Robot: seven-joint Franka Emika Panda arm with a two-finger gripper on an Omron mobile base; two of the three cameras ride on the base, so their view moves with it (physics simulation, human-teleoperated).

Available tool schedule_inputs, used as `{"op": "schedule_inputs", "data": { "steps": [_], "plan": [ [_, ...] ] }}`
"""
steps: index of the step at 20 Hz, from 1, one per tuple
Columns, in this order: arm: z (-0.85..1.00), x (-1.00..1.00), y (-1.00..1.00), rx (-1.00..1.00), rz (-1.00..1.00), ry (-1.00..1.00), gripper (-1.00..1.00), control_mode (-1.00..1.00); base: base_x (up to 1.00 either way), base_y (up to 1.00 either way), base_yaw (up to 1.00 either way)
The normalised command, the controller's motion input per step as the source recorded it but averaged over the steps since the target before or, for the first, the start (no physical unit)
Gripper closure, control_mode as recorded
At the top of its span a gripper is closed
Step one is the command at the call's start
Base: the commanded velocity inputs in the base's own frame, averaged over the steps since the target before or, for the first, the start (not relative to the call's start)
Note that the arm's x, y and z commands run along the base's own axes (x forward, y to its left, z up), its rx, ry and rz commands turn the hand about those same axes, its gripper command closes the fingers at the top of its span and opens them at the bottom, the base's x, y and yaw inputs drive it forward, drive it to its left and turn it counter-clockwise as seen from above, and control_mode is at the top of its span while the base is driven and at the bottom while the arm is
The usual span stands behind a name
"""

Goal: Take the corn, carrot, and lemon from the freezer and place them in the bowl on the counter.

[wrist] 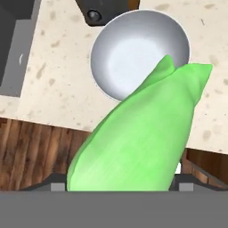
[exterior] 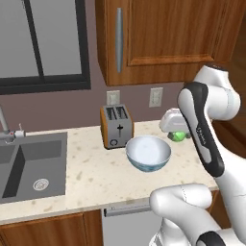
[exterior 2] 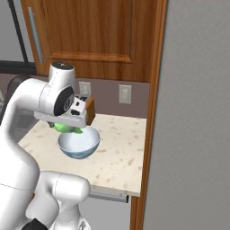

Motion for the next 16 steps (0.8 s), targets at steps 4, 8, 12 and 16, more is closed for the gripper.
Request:
{"op": "schedule_inputs", "data": {
  "steps": [4,8,12,16],
  "plan": [
    [-0.39,0.30,0.01,0.00,0.00,0.17,1.00,-1.00,0.00,0.00,0.00],
    [-0.52,0.35,0.14,-0.03,0.00,0.03,1.00,-1.00,0.00,0.00,0.00],
    [-0.53,0.36,0.19,-0.01,0.00,0.00,1.00,-1.00,0.00,0.00,0.00],
    [-0.41,0.50,0.18,0.00,0.00,0.01,1.00,-1.00,0.00,0.00,0.00]
  ]
}}
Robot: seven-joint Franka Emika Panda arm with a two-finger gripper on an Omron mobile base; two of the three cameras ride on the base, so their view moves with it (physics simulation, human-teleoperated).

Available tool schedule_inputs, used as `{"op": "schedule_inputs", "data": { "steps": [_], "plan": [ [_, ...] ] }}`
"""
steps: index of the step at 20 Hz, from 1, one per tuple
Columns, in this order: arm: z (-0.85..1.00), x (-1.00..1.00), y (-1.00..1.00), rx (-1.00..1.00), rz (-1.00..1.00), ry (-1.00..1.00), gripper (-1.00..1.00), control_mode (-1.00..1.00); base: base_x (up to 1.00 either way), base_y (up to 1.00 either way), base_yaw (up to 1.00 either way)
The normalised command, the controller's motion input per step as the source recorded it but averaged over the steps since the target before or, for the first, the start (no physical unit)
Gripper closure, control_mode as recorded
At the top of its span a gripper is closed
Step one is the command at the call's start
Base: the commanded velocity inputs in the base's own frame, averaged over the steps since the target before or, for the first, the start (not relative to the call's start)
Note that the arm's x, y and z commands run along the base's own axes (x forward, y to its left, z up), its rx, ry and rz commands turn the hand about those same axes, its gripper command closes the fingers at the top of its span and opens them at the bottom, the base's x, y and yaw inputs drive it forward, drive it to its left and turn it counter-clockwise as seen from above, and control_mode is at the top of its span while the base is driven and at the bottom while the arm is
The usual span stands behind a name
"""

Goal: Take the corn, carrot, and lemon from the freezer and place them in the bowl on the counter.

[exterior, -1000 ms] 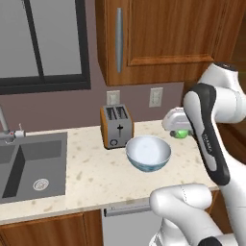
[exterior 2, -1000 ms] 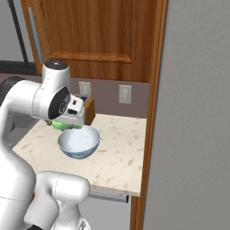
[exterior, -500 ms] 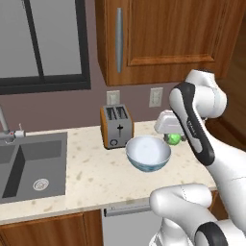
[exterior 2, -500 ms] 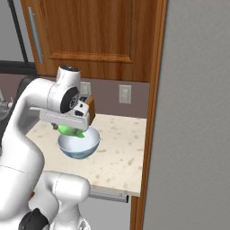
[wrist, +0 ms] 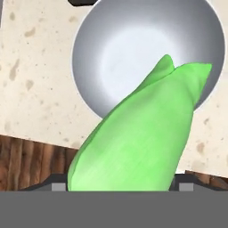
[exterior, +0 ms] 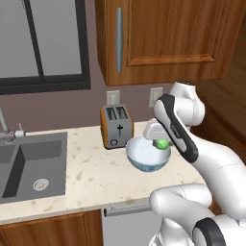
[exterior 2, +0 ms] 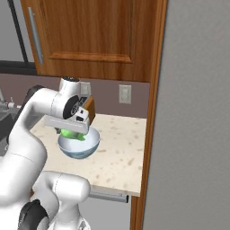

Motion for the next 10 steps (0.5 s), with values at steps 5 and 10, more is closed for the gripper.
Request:
{"op": "schedule_inputs", "data": {
  "steps": [5,10],
  "plan": [
    [-0.34,0.49,0.14,0.00,0.00,0.11,1.00,-1.00,0.00,0.00,0.00],
    [-0.33,0.43,0.01,0.00,0.00,0.04,1.00,-1.00,0.00,0.00,0.00]
  ]
}}
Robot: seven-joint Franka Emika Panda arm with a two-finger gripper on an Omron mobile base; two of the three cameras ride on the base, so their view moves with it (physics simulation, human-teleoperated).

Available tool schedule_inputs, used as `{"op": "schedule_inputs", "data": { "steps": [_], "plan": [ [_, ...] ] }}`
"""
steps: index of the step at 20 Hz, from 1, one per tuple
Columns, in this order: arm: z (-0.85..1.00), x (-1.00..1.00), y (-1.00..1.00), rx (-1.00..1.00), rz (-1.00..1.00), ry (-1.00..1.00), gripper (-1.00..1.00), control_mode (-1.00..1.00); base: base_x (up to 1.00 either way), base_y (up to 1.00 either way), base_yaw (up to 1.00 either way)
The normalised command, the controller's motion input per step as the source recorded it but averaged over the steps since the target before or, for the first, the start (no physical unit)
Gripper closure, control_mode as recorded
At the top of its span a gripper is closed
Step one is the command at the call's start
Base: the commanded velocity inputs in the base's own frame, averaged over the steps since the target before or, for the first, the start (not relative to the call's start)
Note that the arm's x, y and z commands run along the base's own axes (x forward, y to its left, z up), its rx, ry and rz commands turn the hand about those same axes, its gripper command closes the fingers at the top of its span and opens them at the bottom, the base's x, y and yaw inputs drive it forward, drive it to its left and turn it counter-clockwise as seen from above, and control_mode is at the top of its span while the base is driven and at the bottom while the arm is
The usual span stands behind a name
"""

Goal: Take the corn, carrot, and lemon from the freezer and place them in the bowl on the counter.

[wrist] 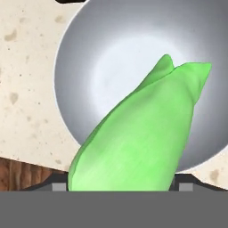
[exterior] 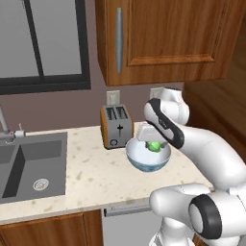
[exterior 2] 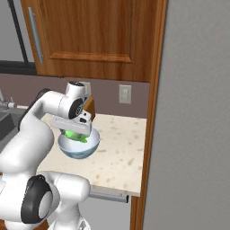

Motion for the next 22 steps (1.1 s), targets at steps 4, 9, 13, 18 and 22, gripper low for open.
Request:
{"op": "schedule_inputs", "data": {
  "steps": [4,9,13,18,22],
  "plan": [
    [-0.36,0.39,0.01,0.00,0.00,0.00,1.00,-1.00,0.00,0.00,0.00],
    [-0.35,0.29,0.00,0.00,0.00,0.00,1.00,-1.00,0.00,0.00,0.00],
    [-0.36,0.27,0.00,0.00,0.00,0.00,1.00,-1.00,0.00,0.00,0.00],
    [-0.33,0.22,0.00,0.00,0.00,0.00,1.00,-1.00,0.00,0.00,0.00],
    [-0.27,0.13,0.01,0.00,0.00,0.00,1.00,-1.00,0.00,0.00,0.00]
  ]
}}
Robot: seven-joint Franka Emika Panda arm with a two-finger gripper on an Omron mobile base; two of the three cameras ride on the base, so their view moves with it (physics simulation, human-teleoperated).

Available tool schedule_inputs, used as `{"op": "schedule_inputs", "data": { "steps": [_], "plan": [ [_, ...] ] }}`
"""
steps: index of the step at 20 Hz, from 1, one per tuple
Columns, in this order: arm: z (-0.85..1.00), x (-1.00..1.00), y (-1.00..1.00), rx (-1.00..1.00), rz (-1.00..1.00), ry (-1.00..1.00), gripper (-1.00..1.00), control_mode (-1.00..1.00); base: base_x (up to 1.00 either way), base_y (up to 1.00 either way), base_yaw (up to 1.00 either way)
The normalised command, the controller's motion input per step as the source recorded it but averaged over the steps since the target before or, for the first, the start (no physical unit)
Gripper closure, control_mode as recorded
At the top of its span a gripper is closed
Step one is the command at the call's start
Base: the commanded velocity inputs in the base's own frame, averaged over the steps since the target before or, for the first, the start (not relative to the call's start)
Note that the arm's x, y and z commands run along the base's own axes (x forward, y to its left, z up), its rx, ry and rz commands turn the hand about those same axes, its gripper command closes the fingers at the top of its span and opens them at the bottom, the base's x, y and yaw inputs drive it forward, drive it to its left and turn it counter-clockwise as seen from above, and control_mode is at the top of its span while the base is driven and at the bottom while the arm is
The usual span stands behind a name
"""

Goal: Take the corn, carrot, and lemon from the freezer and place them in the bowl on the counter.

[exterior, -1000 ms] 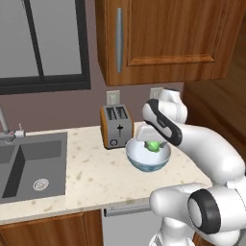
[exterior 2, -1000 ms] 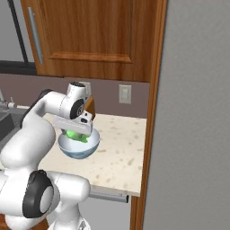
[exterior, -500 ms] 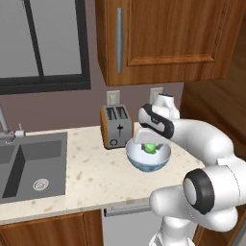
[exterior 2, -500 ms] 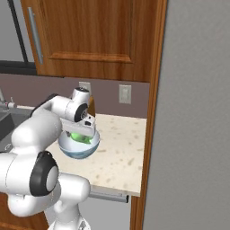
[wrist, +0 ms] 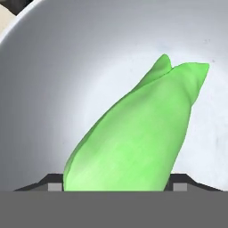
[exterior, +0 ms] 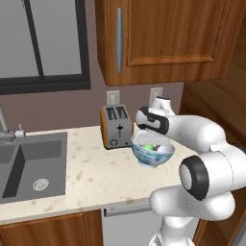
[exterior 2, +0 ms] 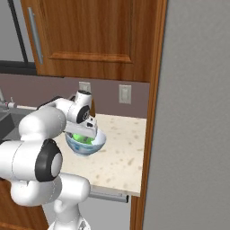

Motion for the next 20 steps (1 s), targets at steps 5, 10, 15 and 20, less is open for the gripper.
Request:
{"op": "schedule_inputs", "data": {
  "steps": [5,10,15,20],
  "plan": [
    [-0.12,0.01,0.00,0.00,0.00,0.00,1.00,-1.00,0.00,0.00,0.00],
    [-0.01,0.00,0.00,0.00,0.00,0.00,-1.00,-1.00,0.00,0.00,0.00],
    [0.00,0.00,0.00,0.00,0.00,0.00,-1.00,-1.00,0.00,0.00,0.00],
    [0.00,-0.05,0.00,0.00,0.00,-0.10,-1.00,-1.00,0.00,0.00,0.00]
  ]
}}
